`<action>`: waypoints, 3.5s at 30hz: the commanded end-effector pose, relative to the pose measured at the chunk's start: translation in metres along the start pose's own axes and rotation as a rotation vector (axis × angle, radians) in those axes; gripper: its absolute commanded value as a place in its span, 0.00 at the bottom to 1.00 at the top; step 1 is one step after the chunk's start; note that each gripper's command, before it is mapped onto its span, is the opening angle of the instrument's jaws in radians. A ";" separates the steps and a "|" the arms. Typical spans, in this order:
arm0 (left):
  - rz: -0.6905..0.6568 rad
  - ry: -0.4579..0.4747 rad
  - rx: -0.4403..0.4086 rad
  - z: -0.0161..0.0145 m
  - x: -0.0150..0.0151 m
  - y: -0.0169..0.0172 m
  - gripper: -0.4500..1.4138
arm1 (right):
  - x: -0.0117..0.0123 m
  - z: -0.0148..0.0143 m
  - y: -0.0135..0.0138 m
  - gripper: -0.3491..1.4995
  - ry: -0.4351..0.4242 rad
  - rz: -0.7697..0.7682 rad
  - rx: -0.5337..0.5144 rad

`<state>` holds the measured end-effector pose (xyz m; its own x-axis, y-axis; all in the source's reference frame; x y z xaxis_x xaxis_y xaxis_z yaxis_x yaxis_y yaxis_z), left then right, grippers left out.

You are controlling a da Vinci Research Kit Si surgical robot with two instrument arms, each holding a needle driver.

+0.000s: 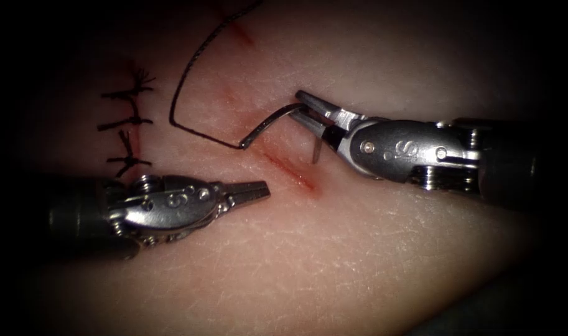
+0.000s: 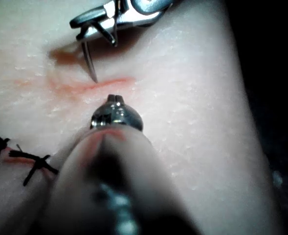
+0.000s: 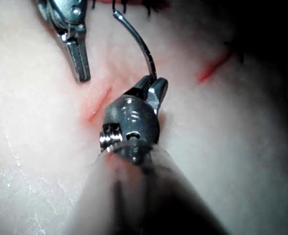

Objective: Wound Closure

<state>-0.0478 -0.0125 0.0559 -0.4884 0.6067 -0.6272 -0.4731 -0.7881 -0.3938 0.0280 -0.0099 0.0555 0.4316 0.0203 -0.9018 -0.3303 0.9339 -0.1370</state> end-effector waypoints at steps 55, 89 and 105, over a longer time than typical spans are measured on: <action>0.024 -0.041 0.009 0.0023 -0.0014 0.0000 0.00 | 0.0002 -0.0013 -0.0007 0.00 0.081 0.318 -0.100; 0.035 -0.119 -0.036 0.0036 -0.0035 0.0000 0.00 | -0.0015 -0.0019 0.0000 0.00 0.127 0.741 -0.183; 0.047 -0.118 -0.053 0.0024 -0.0039 -0.0009 0.00 | -0.0022 0.0003 -0.0022 0.00 0.195 1.009 -0.078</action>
<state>-0.0463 -0.0141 0.0600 -0.5949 0.5744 -0.5622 -0.4093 -0.8185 -0.4032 0.0271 -0.0117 0.0576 -0.2289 0.7225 -0.6523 -0.5191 0.4763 0.7097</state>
